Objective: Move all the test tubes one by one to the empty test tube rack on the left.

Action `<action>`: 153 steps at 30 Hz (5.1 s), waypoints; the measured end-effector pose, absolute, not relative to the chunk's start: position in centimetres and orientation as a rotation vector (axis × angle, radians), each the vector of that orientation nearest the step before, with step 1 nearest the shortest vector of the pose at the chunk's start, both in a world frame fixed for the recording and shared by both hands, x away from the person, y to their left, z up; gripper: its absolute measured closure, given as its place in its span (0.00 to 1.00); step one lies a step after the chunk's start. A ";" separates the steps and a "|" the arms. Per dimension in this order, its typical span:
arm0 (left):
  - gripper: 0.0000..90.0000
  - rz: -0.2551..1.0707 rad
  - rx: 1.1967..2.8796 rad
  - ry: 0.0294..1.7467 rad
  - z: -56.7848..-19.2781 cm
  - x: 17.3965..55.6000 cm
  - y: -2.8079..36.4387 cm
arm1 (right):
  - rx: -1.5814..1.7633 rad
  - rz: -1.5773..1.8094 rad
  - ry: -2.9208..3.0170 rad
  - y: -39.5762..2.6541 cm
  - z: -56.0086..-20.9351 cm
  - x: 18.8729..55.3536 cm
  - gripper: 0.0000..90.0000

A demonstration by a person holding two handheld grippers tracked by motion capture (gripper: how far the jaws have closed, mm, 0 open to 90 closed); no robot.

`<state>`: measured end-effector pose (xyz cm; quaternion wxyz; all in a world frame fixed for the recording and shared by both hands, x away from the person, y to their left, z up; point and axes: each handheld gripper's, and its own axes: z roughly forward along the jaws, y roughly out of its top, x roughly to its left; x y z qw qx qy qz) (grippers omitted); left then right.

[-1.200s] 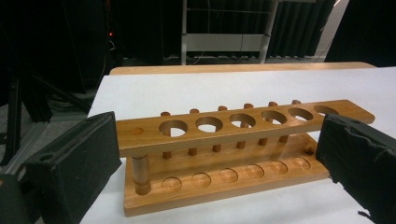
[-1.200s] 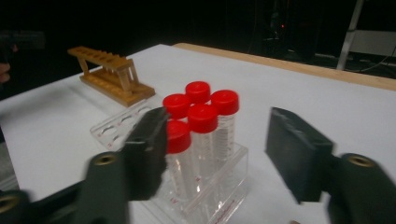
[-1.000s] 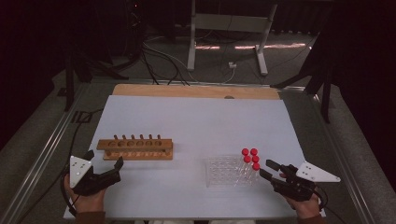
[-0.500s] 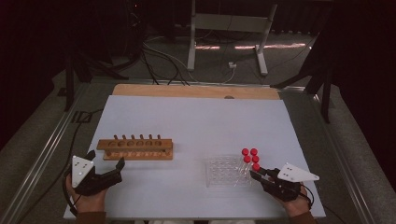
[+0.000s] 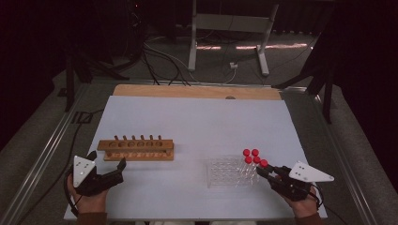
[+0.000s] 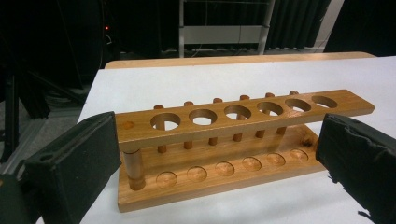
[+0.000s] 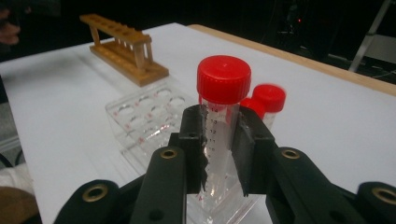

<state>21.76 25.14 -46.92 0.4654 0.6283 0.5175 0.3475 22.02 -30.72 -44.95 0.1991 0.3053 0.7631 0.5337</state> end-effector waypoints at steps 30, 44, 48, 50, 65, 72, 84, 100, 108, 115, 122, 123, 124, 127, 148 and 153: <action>0.01 0.565 1.721 1.024 -41.1 23.6 17.4 | 0.750 1.584 2.250 -25.3 -41.2 24.9 0.83; 0.04 0.425 1.791 0.872 -38.7 25.4 12.3 | 0.703 1.591 2.308 -21.1 -40.6 26.0 0.83; 0.05 0.357 1.798 0.815 -38.2 25.5 11.1 | 0.691 1.589 2.327 -19.8 -40.5 26.4 0.83; 0.05 0.338 1.799 0.801 -38.1 25.5 10.8 | 0.683 1.592 2.330 -19.5 -40.5 26.5 0.83; 0.60 0.291 1.850 0.683 -38.1 26.0 6.9 | 0.646 1.564 2.396 -15.8 -40.6 27.5 0.83; 0.78 0.285 1.877 0.675 -38.3 26.2 6.1 | 0.651 1.558 2.411 -15.5 -40.9 27.5 0.83; 0.79 0.314 1.854 0.700 -38.0 26.3 7.3 | 0.680 1.585 2.386 -16.2 -40.8 27.6 0.37; 0.79 0.407 1.784 0.789 -37.6 26.8 11.6 | 0.879 1.564 2.156 -23.5 -39.9 28.2 0.00; 0.79 0.468 1.750 0.831 -37.1 27.3 13.7 | 0.947 1.543 2.101 -26.7 -40.3 28.1 0.00; 0.79 0.526 1.747 0.866 -36.9 27.8 15.0 | 0.988 1.541 2.057 -28.5 -40.6 27.9 0.00; 0.79 0.586 1.749 0.904 -37.1 28.6 15.9 | 1.041 1.565 2.002 -30.4 -40.9 27.5 0.00; 0.79 0.588 1.749 0.908 -37.1 28.7 16.0 | 1.056 1.573 1.990 -30.8 -41.1 27.4 0.00; 0.79 0.592 1.751 0.913 -37.2 28.8 16.0 | 1.056 1.573 1.990 -30.8 -41.1 27.4 0.00; 0.79 0.607 1.757 0.923 -37.5 29.0 16.2 | 1.070 1.563 1.990 -31.2 -41.5 27.3 0.00; 0.79 0.598 1.773 0.993 -40.6 30.0 16.7 | 1.104 1.578 1.968 -32.3 -42.2 26.9 0.00; 0.79 0.581 1.787 1.009 -41.7 30.1 16.6 | 1.102 1.576 1.976 -32.2 -42.3 26.9 0.00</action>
